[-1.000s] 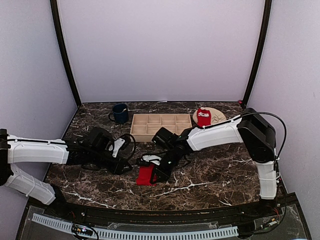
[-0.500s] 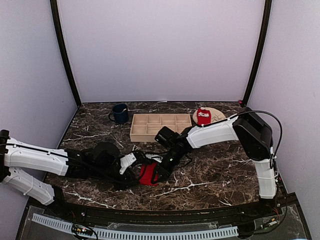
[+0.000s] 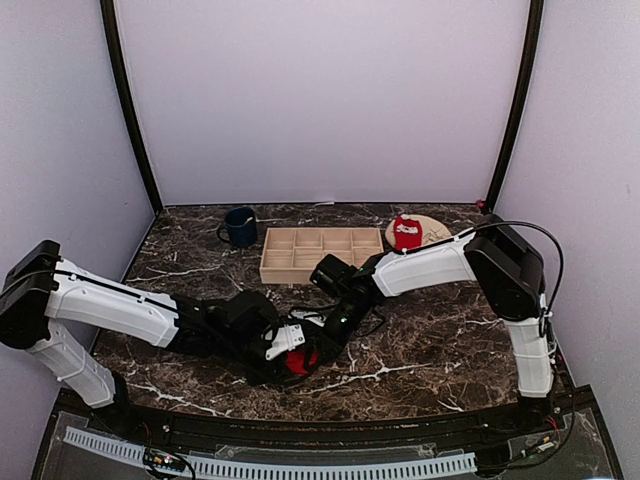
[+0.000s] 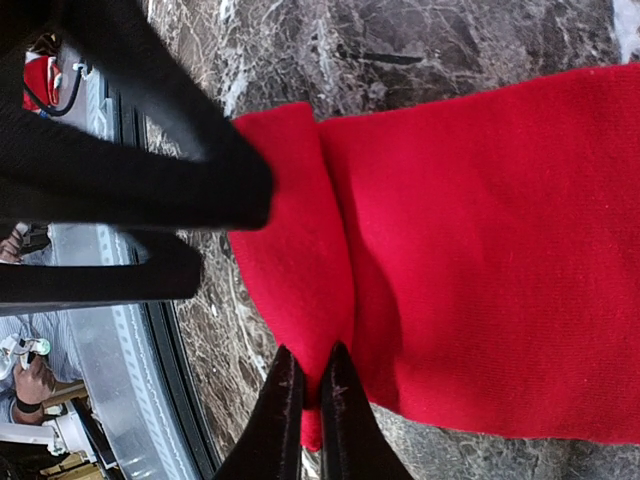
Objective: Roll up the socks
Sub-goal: Roll the sock at the center of the board.
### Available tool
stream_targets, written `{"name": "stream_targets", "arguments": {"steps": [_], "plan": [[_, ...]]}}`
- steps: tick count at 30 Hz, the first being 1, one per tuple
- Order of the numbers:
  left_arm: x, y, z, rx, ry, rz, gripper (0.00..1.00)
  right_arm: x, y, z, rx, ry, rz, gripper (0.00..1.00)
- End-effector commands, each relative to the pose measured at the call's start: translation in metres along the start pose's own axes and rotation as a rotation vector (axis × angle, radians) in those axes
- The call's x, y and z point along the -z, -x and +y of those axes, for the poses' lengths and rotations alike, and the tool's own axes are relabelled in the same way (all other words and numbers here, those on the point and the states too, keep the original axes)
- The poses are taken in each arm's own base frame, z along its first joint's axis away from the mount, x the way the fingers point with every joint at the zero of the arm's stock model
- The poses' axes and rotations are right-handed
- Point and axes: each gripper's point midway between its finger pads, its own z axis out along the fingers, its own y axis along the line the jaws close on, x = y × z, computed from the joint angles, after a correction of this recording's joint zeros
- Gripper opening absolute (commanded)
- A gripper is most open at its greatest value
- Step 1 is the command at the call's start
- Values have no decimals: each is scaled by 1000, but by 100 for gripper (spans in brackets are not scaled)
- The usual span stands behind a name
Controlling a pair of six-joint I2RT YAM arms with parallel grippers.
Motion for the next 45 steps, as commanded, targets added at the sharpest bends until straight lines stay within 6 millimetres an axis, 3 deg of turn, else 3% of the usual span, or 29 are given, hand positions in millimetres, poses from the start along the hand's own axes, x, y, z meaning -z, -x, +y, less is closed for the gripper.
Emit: {"name": "stream_targets", "arguments": {"steps": [1, 14, 31, 36, 45], "plan": [[0, 1, 7, -74, 41, 28, 42, 1, 0, 1, -12, 18, 1, 5], [-11, -4, 5, -138, 16, 66, 40, 1, -3, 3, -9, 29, 9, 5], [-14, -9, 7, -43, -102, 119, 15, 0, -4, 1, -11, 24, 19, 6], [-18, -13, 11, 13, -124, 159, 9, 1, -4, 0, -15, 17, 10, 15], [-17, -16, 23, 145, -171, 174, 10, 19, 3, -4, -46, 52, -80, 27]]}}
